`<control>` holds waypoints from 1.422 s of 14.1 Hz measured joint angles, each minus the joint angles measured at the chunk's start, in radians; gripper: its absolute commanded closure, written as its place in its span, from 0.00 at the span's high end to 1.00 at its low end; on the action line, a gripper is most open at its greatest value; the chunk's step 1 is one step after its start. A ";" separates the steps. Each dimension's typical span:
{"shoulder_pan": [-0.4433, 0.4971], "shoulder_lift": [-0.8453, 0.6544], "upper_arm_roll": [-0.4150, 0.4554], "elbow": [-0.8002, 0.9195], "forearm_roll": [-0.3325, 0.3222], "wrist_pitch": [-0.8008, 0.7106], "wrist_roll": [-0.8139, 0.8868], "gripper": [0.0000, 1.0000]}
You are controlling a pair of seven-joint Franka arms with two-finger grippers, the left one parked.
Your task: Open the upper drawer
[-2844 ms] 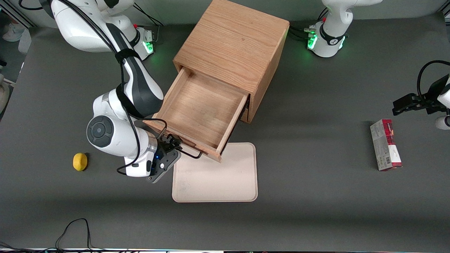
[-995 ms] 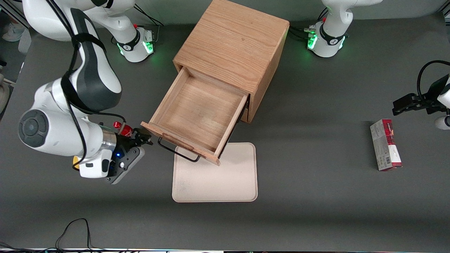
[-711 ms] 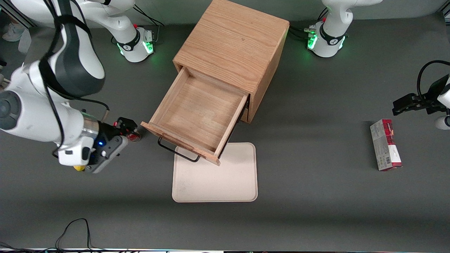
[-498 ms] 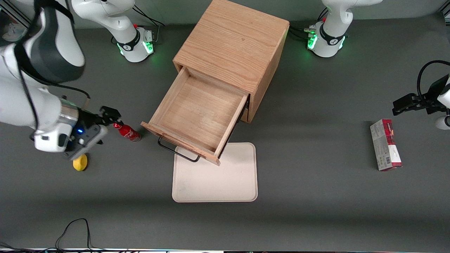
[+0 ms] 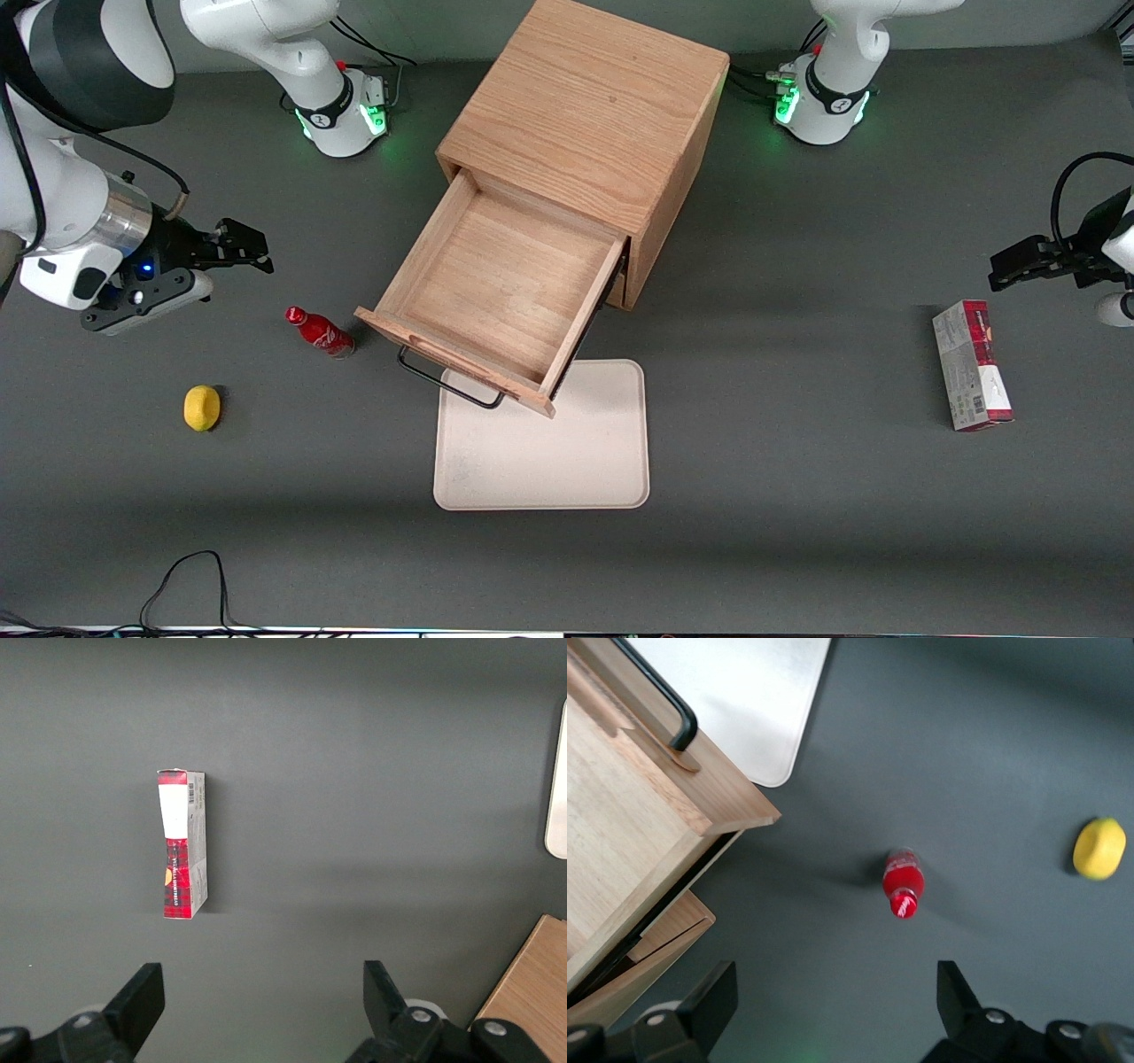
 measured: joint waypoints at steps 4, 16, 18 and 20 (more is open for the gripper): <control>0.001 -0.011 -0.043 0.008 0.000 -0.012 0.022 1.00; -0.200 -0.049 0.185 -0.002 -0.063 -0.053 0.130 1.00; -0.207 -0.057 0.184 -0.001 -0.064 -0.054 0.127 1.00; -0.205 -0.058 0.180 0.000 -0.064 -0.054 0.126 1.00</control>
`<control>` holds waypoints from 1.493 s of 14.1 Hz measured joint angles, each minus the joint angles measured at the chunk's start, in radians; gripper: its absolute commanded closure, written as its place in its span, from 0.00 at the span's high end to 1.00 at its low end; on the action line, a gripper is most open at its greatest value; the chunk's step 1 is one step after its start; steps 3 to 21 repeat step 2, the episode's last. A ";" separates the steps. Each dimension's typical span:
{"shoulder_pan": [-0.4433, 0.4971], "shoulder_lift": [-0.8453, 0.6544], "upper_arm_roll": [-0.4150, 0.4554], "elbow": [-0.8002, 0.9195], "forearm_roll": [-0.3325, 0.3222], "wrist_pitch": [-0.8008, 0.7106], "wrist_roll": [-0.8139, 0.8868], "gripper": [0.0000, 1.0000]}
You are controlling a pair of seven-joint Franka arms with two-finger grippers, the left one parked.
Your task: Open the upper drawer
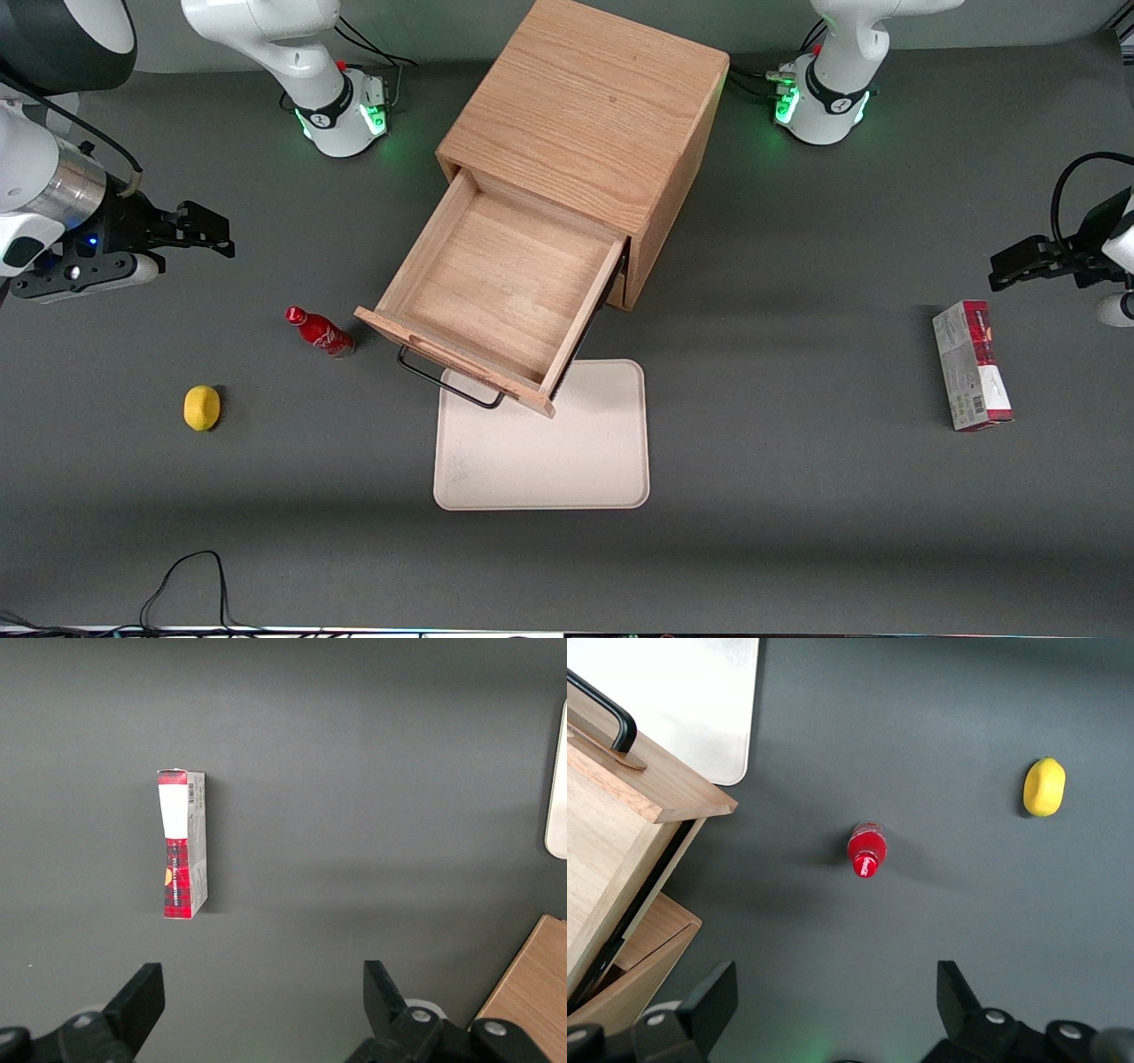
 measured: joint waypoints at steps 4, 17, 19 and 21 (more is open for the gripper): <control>0.019 0.000 -0.018 0.002 0.000 -0.001 0.000 1.00; 0.019 0.000 -0.018 0.002 0.000 -0.001 0.000 1.00; 0.019 0.000 -0.018 0.002 0.000 -0.001 0.000 1.00; 0.019 0.000 -0.018 0.002 0.000 -0.001 0.000 1.00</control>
